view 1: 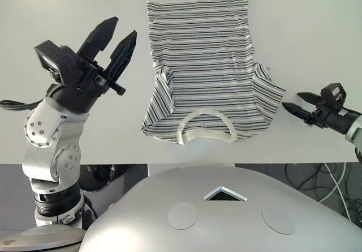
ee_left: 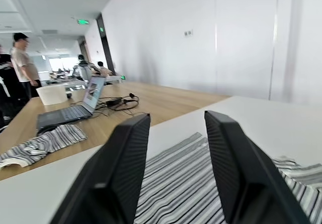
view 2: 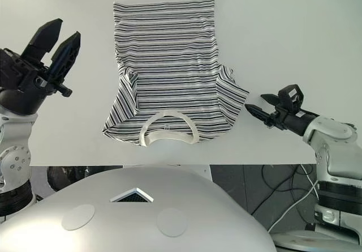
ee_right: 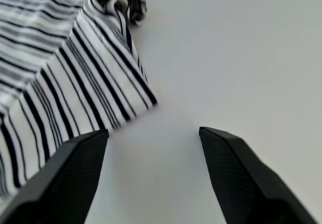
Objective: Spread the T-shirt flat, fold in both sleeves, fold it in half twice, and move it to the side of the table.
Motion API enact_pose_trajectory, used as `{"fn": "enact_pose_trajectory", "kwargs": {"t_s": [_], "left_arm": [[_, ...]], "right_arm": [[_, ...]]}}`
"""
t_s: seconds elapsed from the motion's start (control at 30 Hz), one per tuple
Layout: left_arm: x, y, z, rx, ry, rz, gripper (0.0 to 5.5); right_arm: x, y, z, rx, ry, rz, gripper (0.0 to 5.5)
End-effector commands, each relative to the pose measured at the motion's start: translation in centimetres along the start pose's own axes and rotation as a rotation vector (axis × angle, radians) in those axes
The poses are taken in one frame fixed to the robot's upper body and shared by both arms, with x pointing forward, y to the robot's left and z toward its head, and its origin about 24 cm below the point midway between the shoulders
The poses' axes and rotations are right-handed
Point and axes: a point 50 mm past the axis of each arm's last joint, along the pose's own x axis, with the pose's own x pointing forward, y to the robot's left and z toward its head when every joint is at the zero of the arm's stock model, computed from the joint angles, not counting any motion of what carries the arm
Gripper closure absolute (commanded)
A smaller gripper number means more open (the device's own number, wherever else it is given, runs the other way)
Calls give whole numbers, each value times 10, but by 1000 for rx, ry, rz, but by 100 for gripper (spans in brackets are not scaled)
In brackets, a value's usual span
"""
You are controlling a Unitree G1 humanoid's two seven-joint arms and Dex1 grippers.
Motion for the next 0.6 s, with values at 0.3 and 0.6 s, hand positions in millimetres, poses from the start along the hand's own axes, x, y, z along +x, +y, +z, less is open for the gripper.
{"fn": "enact_pose_trajectory", "kwargs": {"t_s": [0.3,0.6], "left_arm": [[-3,0,-10,-59,26,58,348],[-5,-2,-12,-63,41,65,348]], "right_arm": [[15,2,-2,164,33,67,230],[21,10,5,118,12,90,401]]}}
